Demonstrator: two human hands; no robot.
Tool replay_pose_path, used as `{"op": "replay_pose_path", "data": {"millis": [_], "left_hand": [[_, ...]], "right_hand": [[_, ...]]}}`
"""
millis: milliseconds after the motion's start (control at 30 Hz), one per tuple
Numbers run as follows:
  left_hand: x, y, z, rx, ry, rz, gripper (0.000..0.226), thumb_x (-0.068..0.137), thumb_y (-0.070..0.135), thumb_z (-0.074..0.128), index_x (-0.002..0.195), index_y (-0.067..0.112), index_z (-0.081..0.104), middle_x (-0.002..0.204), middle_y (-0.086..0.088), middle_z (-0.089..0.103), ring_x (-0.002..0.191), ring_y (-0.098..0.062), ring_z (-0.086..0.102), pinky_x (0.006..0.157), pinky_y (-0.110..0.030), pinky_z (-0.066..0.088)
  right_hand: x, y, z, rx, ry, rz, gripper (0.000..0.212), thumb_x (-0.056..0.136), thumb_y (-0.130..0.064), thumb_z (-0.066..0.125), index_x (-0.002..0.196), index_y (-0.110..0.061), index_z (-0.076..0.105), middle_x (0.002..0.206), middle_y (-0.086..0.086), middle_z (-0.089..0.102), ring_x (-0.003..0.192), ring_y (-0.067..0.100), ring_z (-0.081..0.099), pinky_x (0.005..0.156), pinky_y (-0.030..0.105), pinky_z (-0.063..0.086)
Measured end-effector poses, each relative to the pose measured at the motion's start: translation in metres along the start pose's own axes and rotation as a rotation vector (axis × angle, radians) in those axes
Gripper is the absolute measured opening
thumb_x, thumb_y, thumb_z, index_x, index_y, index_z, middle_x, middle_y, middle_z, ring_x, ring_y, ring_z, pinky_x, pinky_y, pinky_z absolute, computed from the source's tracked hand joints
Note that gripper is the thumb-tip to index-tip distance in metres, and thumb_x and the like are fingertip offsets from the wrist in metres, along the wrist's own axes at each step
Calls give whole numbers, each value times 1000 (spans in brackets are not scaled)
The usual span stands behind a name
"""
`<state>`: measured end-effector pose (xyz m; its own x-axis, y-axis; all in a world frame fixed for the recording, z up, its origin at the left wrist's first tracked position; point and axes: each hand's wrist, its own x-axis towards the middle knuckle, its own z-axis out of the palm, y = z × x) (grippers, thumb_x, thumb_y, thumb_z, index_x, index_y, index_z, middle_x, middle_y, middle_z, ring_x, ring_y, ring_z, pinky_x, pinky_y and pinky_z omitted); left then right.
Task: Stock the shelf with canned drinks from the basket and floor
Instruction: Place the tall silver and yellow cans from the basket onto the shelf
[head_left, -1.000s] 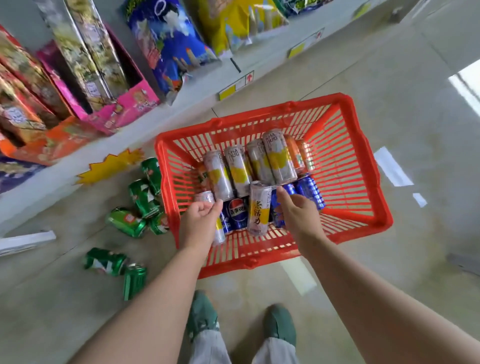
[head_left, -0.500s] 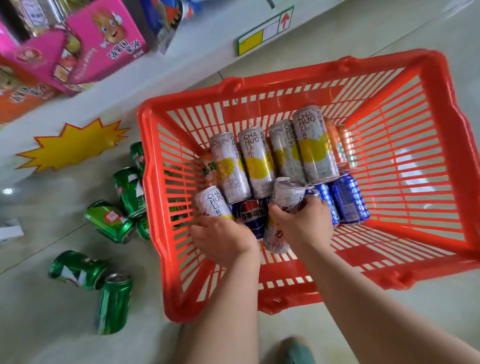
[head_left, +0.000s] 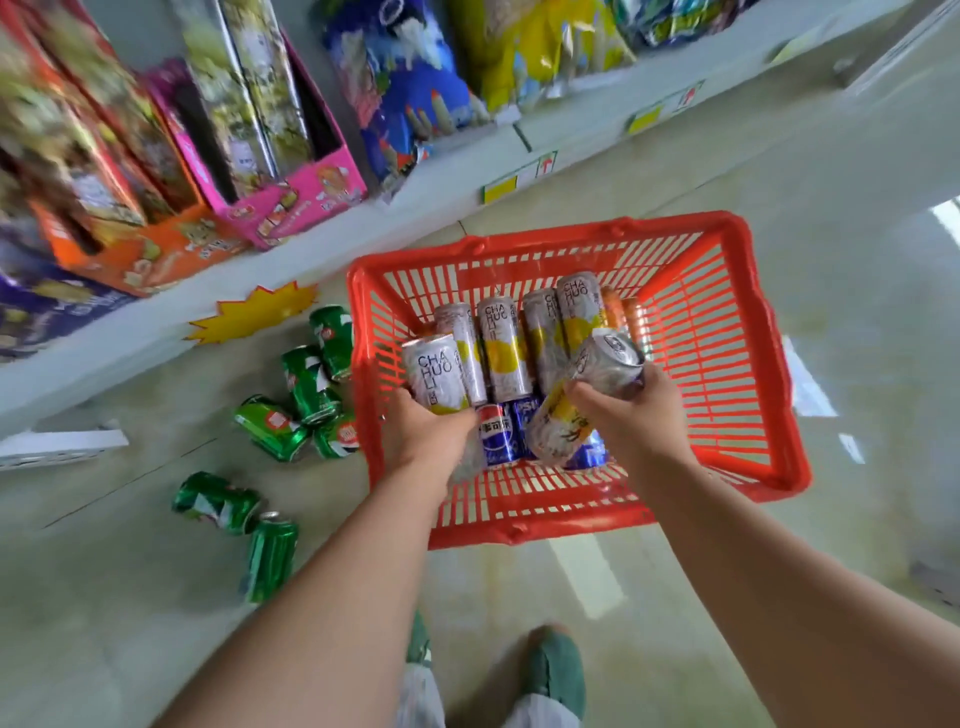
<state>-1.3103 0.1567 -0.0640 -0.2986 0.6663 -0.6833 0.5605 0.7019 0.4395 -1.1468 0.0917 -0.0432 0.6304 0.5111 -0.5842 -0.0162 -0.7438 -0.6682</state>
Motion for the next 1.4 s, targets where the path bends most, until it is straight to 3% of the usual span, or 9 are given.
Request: {"op": "replay_pose_path", "data": {"millis": [100,200,333,533,767,900,1067,1300,1400], "left_hand": [[-39,33,-43,-49,-38,123,53,65,22,80,106,20,46,103,0,61,89,-23,59,77,-32,50],[-83,69,-96,-74,-63,262,55,65,22,82,107,23,46,100,4,59,89,-19,58,77,-31,48],[-139,118,-171,-117,-73,398,56,66,23,84,106,26,44,98,9,56,92,-16,56,80,-30,47],[-212,179,-276,-193,-35,527,55,63,26,87,100,32,46,101,10,59,95,-14,57,84,-30,45],[-270,226,-381,-230,46,651,60,61,27,87,110,24,53,102,6,64,91,-13,61,77,-30,49],[-284,250,-440,-299,109,718,58,62,20,86,109,21,52,97,7,62,85,-5,58,63,-21,42],[-270,257,-489,-331,289,720,67,58,26,89,109,21,46,98,8,60,89,-13,60,79,-30,49],[-199,237,-526,-324,565,630,68,61,28,87,107,15,38,91,2,57,82,-23,57,74,-34,49],[-163,235,-534,-353,633,614,68,60,26,87,104,14,37,88,1,56,82,-24,58,68,-31,46]], "right_hand": [[-29,-41,-29,76,-48,-58,27,69,-20,79,91,-20,63,79,-5,71,68,8,66,65,25,54],[-67,-90,-57,108,-112,-141,34,68,-18,78,100,-20,67,85,-1,74,73,11,69,68,27,57],[-113,-164,-93,125,-157,-243,29,76,-14,78,100,-15,64,78,-4,67,59,1,58,49,10,46],[-180,-280,-135,187,-259,-344,27,78,-25,77,100,-19,63,86,5,64,71,14,58,60,29,47],[-255,-387,-158,167,-337,-529,21,81,-25,75,98,-22,63,77,-4,57,64,9,53,59,25,46],[-289,-436,-149,186,-397,-592,23,83,-23,75,102,-20,62,81,-3,61,67,10,56,60,24,45],[-315,-475,-113,239,-432,-658,21,83,-19,75,101,-19,64,91,4,67,75,13,63,63,24,50],[-311,-508,-41,214,-468,-823,23,80,-13,77,99,-22,66,84,-2,72,68,2,65,54,12,49],[-302,-523,-9,244,-439,-881,23,80,-11,76,96,-24,65,84,-4,71,76,9,65,54,11,47]]}}
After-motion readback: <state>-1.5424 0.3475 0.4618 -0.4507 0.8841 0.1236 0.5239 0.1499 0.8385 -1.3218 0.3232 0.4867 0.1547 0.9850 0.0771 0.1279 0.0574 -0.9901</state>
